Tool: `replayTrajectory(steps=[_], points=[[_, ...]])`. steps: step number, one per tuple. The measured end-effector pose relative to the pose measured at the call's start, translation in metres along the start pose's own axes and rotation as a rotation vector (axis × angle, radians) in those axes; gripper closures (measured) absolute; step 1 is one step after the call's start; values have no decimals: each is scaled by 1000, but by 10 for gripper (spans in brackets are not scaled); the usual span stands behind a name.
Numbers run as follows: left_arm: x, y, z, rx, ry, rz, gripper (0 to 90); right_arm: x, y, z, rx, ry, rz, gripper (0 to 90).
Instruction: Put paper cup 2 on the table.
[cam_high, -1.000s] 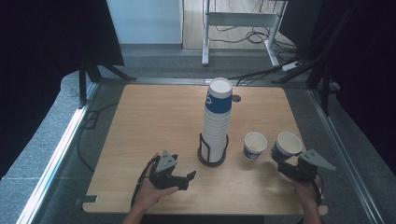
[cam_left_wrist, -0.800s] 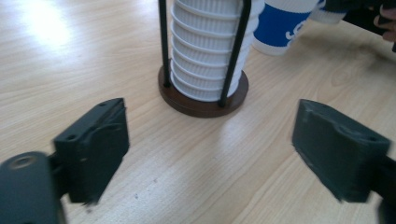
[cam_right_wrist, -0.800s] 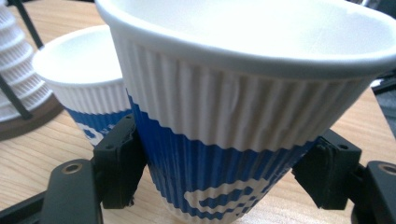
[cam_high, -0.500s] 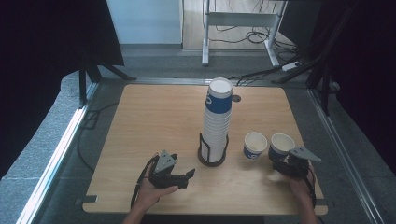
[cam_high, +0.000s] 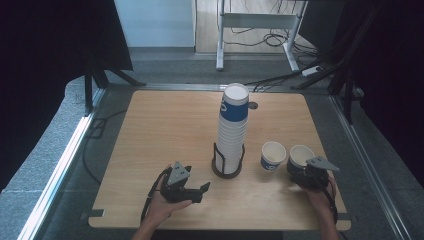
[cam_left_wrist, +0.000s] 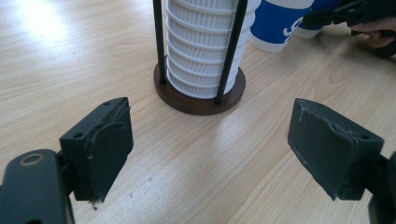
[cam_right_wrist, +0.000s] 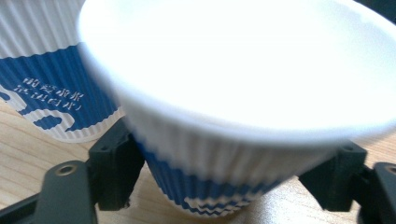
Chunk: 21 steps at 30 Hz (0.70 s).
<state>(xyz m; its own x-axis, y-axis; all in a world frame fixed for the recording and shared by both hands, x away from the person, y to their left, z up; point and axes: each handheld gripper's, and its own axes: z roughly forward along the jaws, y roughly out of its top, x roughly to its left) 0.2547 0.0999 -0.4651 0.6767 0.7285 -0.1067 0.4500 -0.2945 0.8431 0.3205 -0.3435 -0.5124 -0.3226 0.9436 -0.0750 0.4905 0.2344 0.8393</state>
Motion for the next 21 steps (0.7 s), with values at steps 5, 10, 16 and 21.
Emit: replayTrajectory(steps=[5,10,16,21], points=[[0,0,0,-1,0,2,145,-1,-1,-1,-1,-11,17,133],[0,0,-1,-3,0,0,145,-4,-3,-10,-39,-9,56,106],[-1,1,-2,-2,-4,6,145,-5,-4,-33,-117,13,83,101],[-1,1,-3,-6,-5,6,145,-3,3,-57,-184,20,91,102]])
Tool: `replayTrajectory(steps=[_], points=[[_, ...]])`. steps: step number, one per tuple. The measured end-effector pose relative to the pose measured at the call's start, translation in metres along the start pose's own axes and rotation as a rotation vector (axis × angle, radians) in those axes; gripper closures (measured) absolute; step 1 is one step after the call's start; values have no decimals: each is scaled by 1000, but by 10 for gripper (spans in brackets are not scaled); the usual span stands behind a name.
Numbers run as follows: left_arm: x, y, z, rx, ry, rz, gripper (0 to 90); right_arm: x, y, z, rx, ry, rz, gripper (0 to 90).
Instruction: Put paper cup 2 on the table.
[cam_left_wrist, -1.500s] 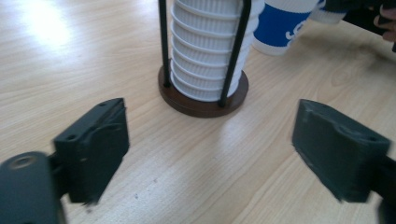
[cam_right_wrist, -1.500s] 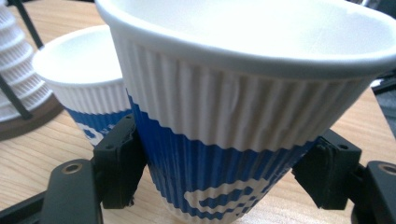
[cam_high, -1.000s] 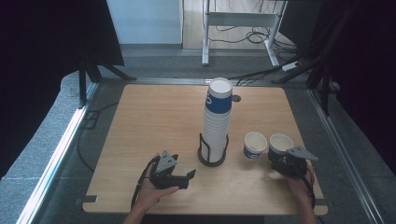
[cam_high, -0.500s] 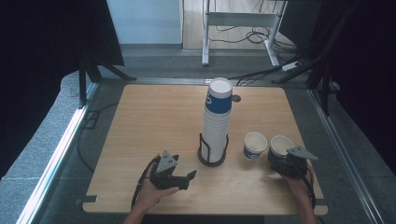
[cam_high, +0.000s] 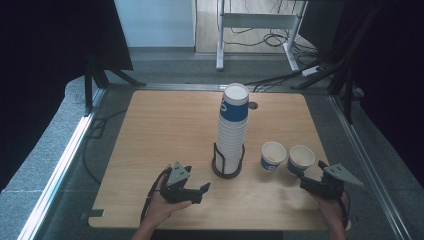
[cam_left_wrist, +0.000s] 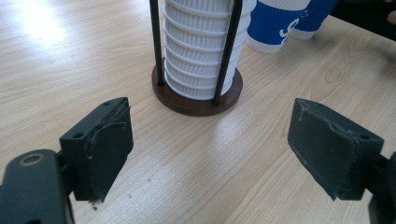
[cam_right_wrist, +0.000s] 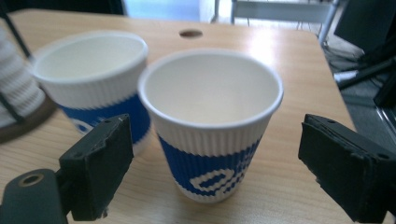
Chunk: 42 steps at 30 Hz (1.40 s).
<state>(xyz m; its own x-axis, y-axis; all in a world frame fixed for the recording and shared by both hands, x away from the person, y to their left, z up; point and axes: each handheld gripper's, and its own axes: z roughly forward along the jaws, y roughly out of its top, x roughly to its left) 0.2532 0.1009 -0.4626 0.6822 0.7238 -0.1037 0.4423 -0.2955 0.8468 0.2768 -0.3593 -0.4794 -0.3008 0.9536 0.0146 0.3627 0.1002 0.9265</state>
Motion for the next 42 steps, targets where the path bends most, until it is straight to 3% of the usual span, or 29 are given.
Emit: replayTrajectory(steps=[4,7,11,15,20,26,36,42], points=[[1,0,-1,-5,5,-3,145,9,13,-17,-69,0,-45,133],[1,0,-1,-5,7,-4,145,22,25,-25,-110,41,-77,153],[3,0,-2,-8,7,-8,144,44,34,-26,-143,163,-107,210],[3,0,-2,-9,7,-9,145,66,33,-16,-117,303,-105,230],[3,-1,-1,-4,5,-7,144,90,27,0,-72,420,-116,234],[3,-1,-1,-4,7,-7,145,107,21,12,-29,481,-134,235],[3,-1,0,-2,9,-9,145,107,22,11,-38,485,-130,240],[4,-2,2,3,13,-11,145,110,20,15,-10,488,-132,210]])
